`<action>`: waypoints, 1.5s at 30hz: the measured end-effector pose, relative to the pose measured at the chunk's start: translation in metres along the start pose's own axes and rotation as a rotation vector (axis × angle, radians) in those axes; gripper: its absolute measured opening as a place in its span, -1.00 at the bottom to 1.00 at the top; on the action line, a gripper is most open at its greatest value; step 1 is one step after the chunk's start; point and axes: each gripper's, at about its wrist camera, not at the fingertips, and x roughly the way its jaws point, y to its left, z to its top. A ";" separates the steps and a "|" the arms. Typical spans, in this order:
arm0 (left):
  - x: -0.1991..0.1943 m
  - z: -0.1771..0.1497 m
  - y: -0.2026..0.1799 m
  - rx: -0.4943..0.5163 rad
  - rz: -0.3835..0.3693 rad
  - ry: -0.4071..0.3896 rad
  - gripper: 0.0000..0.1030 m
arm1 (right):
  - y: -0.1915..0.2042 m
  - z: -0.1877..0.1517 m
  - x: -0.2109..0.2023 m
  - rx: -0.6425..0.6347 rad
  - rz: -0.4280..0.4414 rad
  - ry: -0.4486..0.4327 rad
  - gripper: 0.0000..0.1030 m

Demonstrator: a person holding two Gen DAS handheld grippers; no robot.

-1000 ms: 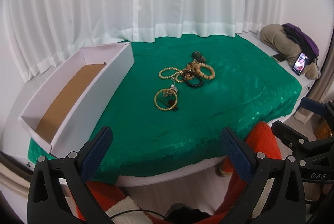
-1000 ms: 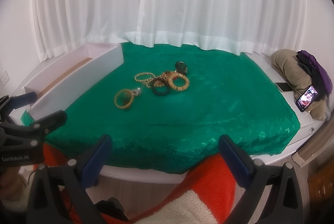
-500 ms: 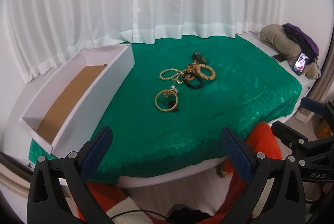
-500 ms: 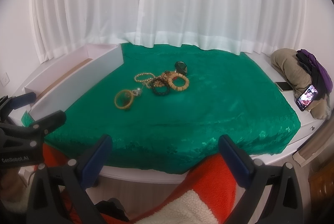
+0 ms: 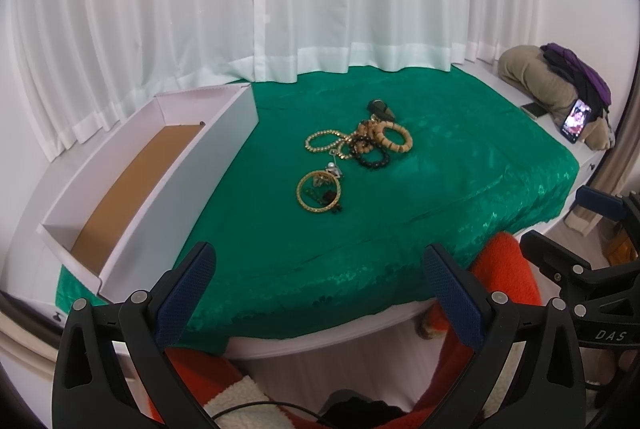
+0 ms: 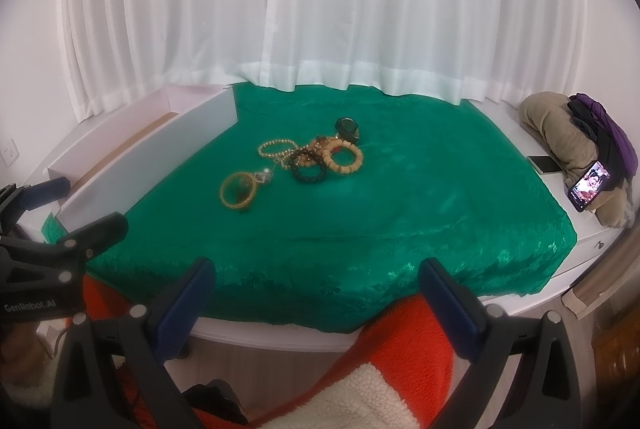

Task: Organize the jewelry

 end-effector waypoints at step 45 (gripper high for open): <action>0.031 0.017 0.021 0.008 0.011 0.026 0.99 | -0.008 0.019 0.024 -0.008 -0.046 0.004 1.00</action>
